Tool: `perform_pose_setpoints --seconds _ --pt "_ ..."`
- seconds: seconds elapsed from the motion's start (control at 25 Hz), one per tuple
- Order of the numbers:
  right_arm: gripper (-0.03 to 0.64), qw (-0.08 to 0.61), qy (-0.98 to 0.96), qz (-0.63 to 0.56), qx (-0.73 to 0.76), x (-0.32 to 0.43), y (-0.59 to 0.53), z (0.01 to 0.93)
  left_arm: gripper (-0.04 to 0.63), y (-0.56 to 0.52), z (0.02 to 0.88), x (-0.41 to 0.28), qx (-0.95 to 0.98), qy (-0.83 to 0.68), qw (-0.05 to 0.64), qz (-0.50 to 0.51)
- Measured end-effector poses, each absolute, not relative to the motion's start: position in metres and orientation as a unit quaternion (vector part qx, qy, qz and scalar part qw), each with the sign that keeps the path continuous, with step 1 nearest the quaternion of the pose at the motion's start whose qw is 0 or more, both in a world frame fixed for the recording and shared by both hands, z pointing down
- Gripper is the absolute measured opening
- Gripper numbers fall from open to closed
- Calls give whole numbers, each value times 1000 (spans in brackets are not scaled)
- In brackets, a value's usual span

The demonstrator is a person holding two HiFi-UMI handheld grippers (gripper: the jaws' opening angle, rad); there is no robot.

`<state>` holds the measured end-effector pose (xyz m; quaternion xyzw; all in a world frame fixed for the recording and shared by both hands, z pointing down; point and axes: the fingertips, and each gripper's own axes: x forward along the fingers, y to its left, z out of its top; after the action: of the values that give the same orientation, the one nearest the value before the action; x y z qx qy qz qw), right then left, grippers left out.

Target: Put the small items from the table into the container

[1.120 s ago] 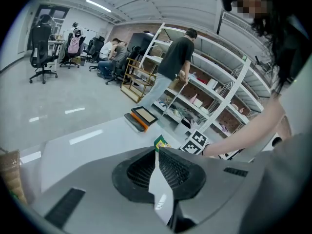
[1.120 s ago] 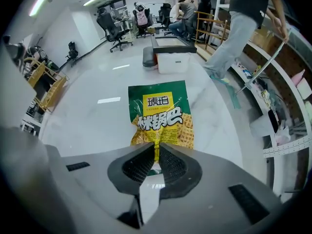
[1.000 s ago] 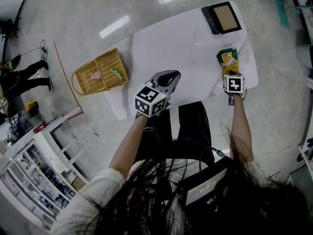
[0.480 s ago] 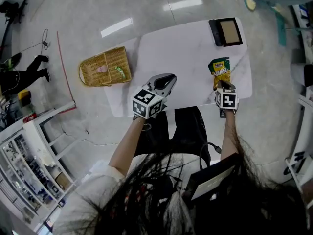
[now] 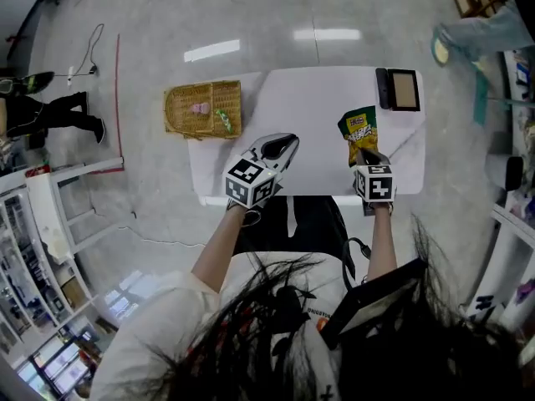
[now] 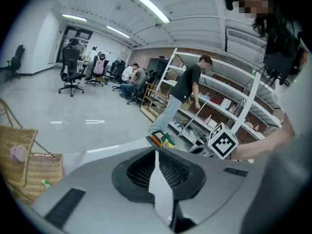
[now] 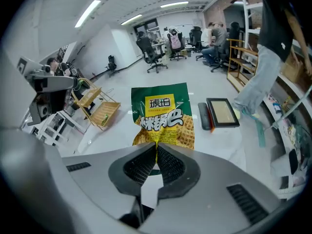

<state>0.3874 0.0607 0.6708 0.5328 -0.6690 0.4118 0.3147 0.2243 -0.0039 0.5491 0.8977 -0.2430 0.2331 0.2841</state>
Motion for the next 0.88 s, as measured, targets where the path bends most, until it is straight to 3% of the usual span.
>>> perform_pose_setpoints --seconds 0.88 --pt "23 356 -794 310 384 148 -18 571 15 -5 518 3 848 -390 309 182"
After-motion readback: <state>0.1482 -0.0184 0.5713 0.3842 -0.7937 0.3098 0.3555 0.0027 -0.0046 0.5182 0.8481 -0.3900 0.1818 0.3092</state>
